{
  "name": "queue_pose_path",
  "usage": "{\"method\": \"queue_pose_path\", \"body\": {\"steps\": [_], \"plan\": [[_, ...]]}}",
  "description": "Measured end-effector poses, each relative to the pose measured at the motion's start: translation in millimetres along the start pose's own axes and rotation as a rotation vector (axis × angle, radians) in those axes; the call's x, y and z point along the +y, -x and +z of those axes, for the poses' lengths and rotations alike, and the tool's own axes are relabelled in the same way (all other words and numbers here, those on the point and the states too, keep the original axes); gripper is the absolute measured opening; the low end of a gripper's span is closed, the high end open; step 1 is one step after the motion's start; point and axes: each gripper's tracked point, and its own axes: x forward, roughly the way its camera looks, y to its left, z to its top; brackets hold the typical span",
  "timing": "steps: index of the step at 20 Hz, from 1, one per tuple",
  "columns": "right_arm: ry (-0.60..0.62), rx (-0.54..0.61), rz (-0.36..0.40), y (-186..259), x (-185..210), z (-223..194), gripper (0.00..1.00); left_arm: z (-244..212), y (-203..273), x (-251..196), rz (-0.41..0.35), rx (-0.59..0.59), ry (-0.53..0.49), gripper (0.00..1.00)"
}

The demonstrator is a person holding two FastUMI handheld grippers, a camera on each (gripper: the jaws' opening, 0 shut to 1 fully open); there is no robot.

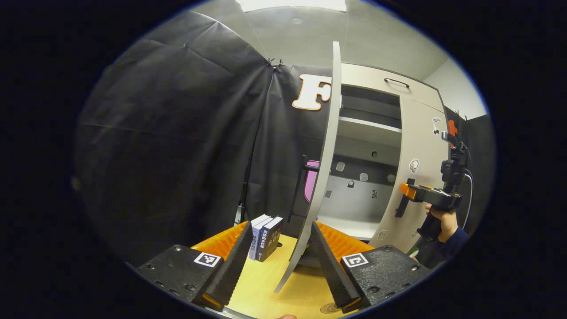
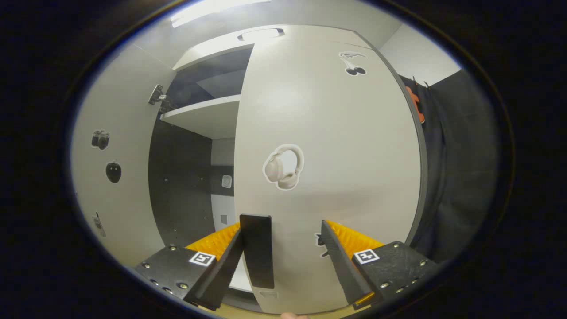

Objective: Grasp the bottle in the cabinet with the left hand and place it on the coaster, then close the right door with the right hand and the left door with the left hand.

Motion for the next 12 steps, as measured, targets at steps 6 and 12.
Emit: {"method": "queue_pose_path", "body": {"steps": [6,12], "plan": [[0.004,-0.002,-0.009,-1,0,0,0.98,19,-22,5,-0.020,-0.033,0.009,0.84],[-0.047,0.033,0.062,4,-3,-1,0.97,40,-57,0,-0.088,-0.064,-0.010,0.84]]}}
